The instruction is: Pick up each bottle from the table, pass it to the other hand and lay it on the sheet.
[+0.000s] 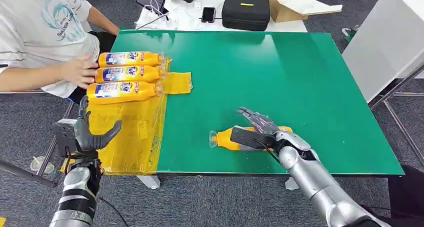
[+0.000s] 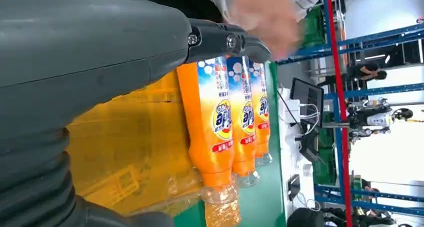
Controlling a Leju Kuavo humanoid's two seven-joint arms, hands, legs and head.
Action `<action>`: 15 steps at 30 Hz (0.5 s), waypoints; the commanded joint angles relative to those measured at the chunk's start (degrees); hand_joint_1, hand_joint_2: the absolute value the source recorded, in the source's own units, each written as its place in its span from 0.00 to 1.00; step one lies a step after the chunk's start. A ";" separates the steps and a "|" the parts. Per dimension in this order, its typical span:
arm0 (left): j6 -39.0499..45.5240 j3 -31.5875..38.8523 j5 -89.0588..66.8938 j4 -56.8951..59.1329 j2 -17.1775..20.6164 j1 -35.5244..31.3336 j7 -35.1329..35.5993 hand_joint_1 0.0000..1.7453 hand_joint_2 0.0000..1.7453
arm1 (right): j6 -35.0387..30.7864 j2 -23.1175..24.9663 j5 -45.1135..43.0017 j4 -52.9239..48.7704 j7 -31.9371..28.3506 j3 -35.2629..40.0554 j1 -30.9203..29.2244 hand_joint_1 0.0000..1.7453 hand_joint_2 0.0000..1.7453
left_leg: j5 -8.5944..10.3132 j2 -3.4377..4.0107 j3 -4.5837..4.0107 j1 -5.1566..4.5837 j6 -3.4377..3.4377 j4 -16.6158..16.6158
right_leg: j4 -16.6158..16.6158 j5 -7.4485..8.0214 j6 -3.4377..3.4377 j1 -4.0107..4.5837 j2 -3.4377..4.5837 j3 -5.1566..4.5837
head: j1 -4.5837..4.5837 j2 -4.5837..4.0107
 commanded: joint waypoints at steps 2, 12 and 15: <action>0.27 -1.40 0.02 6.43 -0.01 -4.00 0.06 0.00 1.00 | 2.99 -4.30 -2.70 4.75 -2.15 7.66 -4.27 0.00 1.00 | -0.06 0.02 0.18 -0.05 0.09 -0.01 | 0.00 -0.07 -0.06 -0.01 -0.07 0.19 | -0.02 0.00; -0.13 -1.98 0.49 7.13 0.21 -4.36 0.06 0.00 1.00 | 5.71 -6.75 -4.61 3.79 -2.50 10.32 -5.25 0.00 1.00 | -0.04 0.05 0.11 -0.04 0.07 0.01 | 0.02 -0.04 -0.05 -0.01 -0.03 0.10 | 0.00 0.00; -0.58 -2.48 1.08 7.13 0.15 -4.31 0.06 0.00 1.00 | 6.61 -10.61 -7.45 0.78 -2.32 11.54 -4.61 0.00 1.00 | -0.04 -0.02 0.11 -0.04 0.09 0.02 | 0.02 -0.06 -0.04 -0.01 -0.10 0.13 | -0.02 0.00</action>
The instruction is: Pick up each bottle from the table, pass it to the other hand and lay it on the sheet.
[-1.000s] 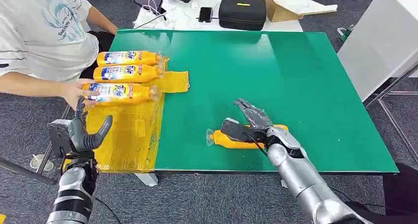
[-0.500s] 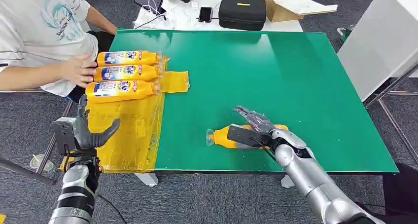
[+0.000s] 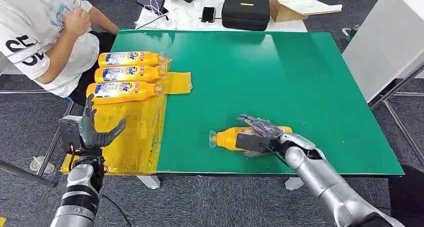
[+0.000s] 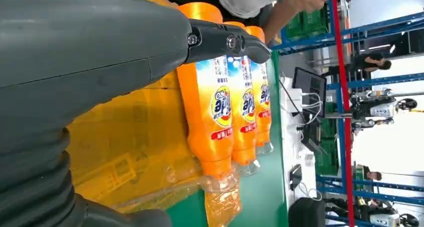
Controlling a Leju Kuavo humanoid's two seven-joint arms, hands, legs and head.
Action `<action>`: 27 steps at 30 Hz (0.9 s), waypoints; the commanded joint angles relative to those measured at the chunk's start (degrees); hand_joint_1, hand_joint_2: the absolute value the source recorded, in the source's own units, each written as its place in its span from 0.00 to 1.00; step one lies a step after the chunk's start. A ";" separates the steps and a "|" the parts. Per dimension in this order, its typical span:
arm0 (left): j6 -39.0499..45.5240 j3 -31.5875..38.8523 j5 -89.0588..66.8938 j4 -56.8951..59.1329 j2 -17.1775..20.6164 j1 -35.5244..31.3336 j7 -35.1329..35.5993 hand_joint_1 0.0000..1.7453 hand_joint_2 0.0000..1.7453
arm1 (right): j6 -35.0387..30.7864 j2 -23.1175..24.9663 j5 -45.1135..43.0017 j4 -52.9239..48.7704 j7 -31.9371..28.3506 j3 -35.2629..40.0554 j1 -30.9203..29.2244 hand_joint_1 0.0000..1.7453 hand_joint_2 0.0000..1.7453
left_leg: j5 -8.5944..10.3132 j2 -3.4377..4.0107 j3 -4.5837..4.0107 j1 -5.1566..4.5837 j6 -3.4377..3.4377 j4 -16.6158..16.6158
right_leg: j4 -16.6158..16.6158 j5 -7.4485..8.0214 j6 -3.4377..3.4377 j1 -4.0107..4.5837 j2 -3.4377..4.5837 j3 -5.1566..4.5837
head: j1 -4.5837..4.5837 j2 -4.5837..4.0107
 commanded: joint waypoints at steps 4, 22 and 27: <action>-0.75 -1.37 1.38 4.73 0.32 -2.00 0.09 0.00 1.00 | 4.27 -13.74 -3.67 -7.02 3.37 7.87 -1.65 0.00 1.00 | -0.02 -0.16 0.06 -0.07 0.09 0.01 | 0.02 -0.07 -0.02 -0.06 -0.18 0.10 | 0.00 0.00; -1.42 -0.29 2.50 5.10 -1.32 -1.50 0.45 0.00 1.00 | 8.29 -13.73 1.55 -1.35 10.26 20.79 -7.54 0.06 1.00 | -0.15 0.10 0.25 -0.06 0.18 0.00 | -0.06 -0.03 -0.05 -0.01 0.09 0.24 | -0.02 0.00; -2.02 -0.42 2.85 5.56 -1.80 -1.78 0.31 0.00 1.00 | 5.77 -10.44 2.99 3.07 10.86 21.78 -6.94 0.76 1.00 | -0.17 0.13 0.36 -0.05 0.19 -0.05 | -0.13 -0.04 -0.07 0.00 0.11 0.37 | 0.00 0.00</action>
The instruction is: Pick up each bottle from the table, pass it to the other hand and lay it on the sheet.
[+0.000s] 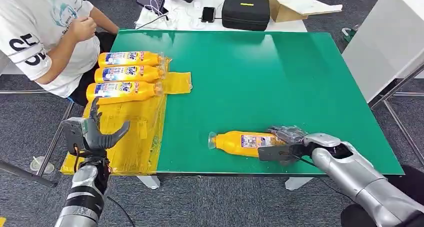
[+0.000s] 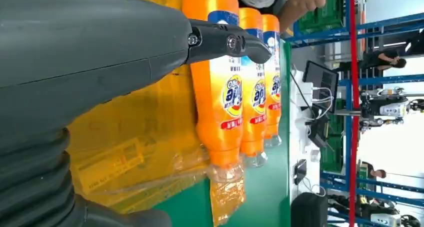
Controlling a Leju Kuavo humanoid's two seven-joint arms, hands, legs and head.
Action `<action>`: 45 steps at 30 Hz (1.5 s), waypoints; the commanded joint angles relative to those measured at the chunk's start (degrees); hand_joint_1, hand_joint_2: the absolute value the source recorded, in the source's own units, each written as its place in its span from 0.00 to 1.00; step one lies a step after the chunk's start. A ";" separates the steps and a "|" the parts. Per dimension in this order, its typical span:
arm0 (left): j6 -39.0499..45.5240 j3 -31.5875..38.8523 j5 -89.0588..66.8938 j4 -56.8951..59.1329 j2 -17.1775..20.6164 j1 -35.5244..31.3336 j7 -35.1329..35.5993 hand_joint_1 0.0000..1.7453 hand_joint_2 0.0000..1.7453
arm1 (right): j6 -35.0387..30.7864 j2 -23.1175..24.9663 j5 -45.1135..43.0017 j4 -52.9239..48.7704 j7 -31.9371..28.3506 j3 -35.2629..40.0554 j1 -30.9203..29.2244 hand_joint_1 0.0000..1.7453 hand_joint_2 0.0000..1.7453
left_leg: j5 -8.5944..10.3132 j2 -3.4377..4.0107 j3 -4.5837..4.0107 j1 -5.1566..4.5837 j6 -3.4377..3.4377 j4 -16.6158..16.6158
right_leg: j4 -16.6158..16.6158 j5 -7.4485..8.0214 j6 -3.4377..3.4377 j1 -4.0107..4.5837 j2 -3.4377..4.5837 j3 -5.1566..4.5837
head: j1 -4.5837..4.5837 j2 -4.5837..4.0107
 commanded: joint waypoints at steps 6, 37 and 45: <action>-0.68 0.22 0.92 4.19 -0.63 -1.74 -0.07 0.00 1.00 | -6.49 8.83 3.88 13.40 1.76 5.48 -0.96 0.75 1.00 | -0.06 0.29 0.44 0.05 0.04 -0.13 | -0.17 0.02 -0.11 0.09 0.09 0.37 | 0.02 0.00; -8.38 -1.41 6.96 -10.47 -2.84 6.43 5.68 0.00 1.00 | -43.70 29.91 9.81 -13.27 -6.72 -36.54 23.53 1.00 1.00 | -0.23 0.89 0.61 0.09 -0.01 -0.05 | 0.02 0.05 -0.31 0.17 0.61 0.29 | -0.02 0.00; -10.49 -6.54 13.34 -16.77 -3.13 8.62 8.42 0.00 1.00 | -55.90 38.35 -1.30 -21.01 -20.43 -50.23 28.81 1.00 1.00 | -0.21 0.28 0.22 0.07 0.09 0.03 | 0.06 -0.21 -0.12 0.13 0.09 0.14 | 0.00 0.00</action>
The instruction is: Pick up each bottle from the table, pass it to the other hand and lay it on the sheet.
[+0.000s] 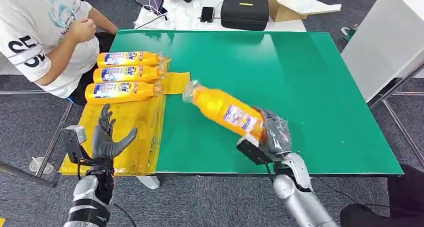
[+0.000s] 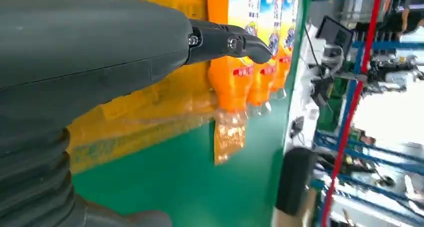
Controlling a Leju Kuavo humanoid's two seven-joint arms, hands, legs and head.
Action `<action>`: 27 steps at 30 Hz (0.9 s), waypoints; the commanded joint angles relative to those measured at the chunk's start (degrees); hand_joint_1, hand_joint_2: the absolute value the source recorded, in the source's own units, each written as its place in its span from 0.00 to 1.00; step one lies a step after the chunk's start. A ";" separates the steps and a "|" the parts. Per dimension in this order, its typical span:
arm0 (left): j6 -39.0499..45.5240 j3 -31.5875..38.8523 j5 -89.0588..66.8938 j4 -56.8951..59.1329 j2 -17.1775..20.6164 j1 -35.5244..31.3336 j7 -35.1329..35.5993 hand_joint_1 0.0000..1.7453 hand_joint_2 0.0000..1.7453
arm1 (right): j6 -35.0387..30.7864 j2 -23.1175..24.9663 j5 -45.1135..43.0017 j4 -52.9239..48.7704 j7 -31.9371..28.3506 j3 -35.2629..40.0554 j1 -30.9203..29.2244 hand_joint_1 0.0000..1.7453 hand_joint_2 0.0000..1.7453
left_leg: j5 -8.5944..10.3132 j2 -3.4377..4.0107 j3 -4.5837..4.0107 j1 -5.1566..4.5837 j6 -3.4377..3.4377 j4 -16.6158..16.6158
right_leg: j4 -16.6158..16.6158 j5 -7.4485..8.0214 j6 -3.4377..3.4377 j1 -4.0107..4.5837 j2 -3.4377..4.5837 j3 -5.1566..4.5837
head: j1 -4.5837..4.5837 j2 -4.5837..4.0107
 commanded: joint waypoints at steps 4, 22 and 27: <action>-0.32 -6.31 5.29 -7.29 0.31 1.48 1.82 0.00 1.00 | -6.36 12.36 -10.57 -9.20 -11.66 -20.40 6.24 1.00 1.00 | -0.14 -0.05 0.15 -0.10 0.13 0.01 | 0.01 -0.11 -0.06 -0.08 -0.13 0.20 | 0.00 0.00; -17.63 -16.95 19.52 -2.98 1.79 0.99 6.45 0.00 1.00 | 3.83 18.56 -9.47 18.43 -20.80 -9.55 0.56 1.00 1.00 | -0.15 0.20 0.30 -0.08 0.12 -0.10 | -0.13 0.00 -0.06 -0.07 0.13 0.27 | 0.02 0.02; -18.79 -19.58 20.04 -1.45 1.76 -0.14 6.72 0.00 1.00 | 2.05 20.59 -7.54 23.70 -21.79 -5.25 -1.73 1.00 1.00 | -0.13 0.18 0.17 -0.08 0.11 -0.07 | -0.08 0.00 -0.04 -0.07 0.12 0.11 | 0.02 0.00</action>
